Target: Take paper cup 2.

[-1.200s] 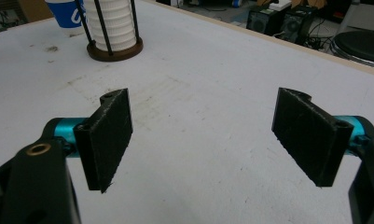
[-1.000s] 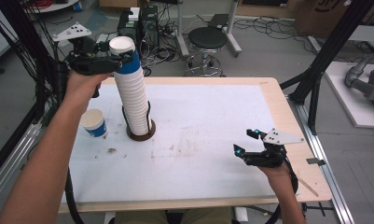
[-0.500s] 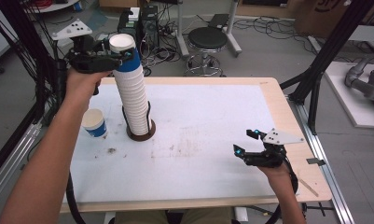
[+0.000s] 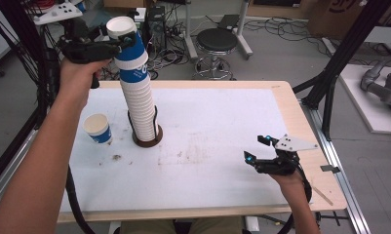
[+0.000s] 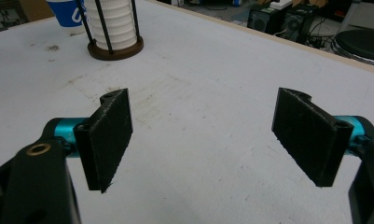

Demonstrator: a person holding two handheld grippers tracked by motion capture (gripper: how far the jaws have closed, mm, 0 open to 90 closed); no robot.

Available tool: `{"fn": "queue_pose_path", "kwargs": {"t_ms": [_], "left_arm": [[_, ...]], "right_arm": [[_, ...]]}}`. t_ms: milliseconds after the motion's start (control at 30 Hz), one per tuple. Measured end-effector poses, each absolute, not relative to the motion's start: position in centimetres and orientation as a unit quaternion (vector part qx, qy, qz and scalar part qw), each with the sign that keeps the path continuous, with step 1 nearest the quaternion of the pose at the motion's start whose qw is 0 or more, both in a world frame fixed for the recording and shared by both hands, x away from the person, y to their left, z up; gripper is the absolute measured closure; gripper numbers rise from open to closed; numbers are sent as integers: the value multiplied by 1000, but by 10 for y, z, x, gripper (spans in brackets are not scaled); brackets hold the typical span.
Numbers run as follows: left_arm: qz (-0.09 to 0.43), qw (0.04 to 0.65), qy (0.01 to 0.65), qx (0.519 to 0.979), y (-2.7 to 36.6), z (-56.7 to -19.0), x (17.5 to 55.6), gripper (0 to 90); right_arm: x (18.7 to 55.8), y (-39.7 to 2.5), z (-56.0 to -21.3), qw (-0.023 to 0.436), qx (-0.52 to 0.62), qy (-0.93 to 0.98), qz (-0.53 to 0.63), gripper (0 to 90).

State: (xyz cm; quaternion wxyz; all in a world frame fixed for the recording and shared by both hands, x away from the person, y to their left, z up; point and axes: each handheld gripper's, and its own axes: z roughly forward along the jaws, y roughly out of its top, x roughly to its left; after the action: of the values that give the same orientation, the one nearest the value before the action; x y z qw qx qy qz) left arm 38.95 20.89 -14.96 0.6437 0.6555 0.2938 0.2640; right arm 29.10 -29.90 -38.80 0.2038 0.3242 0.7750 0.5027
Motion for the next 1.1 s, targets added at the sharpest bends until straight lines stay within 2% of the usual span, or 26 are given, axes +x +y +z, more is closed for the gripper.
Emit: {"fn": "queue_pose_path", "kwargs": {"t_ms": [633,867,1100], "left_arm": [[279,664,260,643,220,-117,354,289],[289,655,258,648,234,-122,336,289],[285,666,254,641,256,-142,316,289]], "right_arm": [[291,-297,-388,204,323,777,501,206],[291,-296,-388,203,321,779,499,207],[291,-295,-388,202,320,779,500,207]]}}
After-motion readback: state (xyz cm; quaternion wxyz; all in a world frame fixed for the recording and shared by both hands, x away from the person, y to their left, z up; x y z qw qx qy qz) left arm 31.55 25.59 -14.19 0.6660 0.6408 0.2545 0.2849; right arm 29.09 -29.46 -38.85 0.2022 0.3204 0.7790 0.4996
